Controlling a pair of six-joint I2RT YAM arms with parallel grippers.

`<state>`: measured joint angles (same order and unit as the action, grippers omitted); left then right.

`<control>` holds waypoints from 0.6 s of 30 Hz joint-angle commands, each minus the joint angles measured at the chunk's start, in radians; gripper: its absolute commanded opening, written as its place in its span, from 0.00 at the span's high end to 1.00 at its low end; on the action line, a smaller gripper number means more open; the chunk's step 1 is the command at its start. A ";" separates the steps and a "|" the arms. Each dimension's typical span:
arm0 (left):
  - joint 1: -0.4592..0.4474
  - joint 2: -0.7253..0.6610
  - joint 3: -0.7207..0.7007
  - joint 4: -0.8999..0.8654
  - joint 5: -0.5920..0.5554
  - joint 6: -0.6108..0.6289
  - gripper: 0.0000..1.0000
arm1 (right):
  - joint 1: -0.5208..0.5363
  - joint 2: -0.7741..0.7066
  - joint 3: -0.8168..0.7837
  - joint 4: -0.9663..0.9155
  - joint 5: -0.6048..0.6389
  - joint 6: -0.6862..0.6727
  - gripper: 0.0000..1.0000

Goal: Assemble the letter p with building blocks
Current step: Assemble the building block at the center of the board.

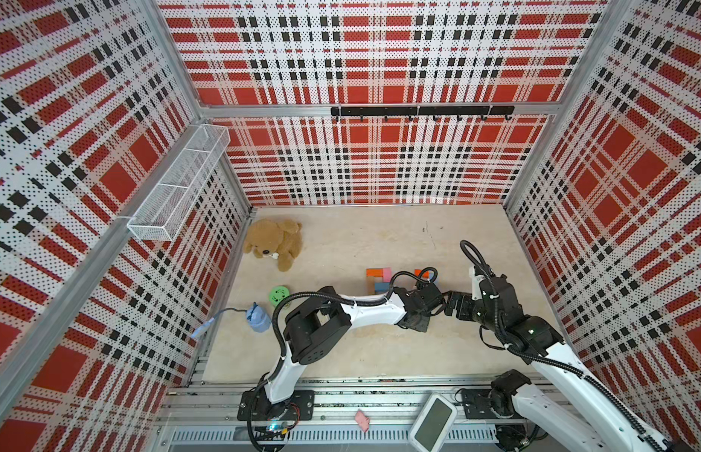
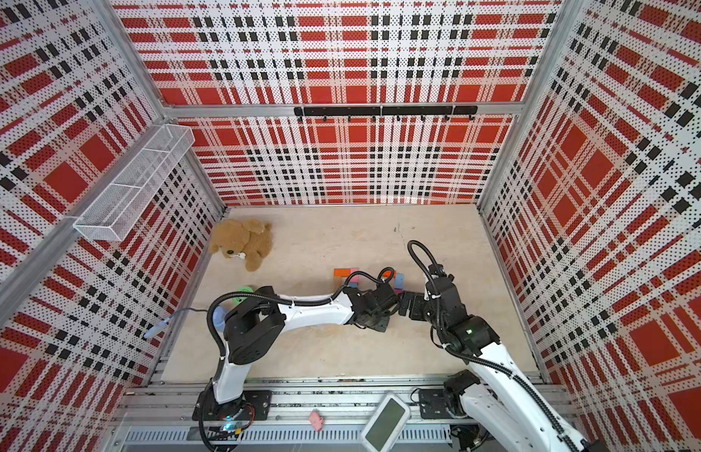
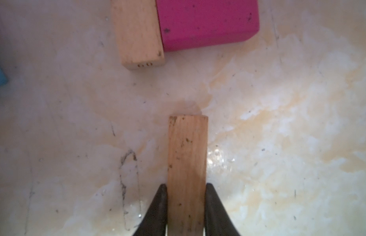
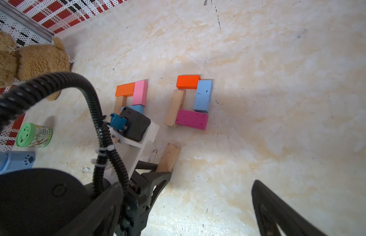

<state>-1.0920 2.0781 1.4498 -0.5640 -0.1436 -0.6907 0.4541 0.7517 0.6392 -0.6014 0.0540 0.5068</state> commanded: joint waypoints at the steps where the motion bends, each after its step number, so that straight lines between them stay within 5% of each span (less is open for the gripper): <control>1: 0.007 0.022 0.036 -0.032 -0.031 -0.019 0.87 | 0.005 -0.002 -0.007 0.039 -0.001 -0.017 0.00; 18: 0.041 0.078 0.107 -0.066 -0.070 -0.044 0.87 | 0.005 -0.022 -0.009 0.045 -0.025 -0.023 0.00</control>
<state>-1.0561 2.1296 1.5307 -0.6178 -0.1894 -0.7204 0.4526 0.7471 0.6384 -0.6010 0.0563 0.5018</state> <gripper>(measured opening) 0.280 0.998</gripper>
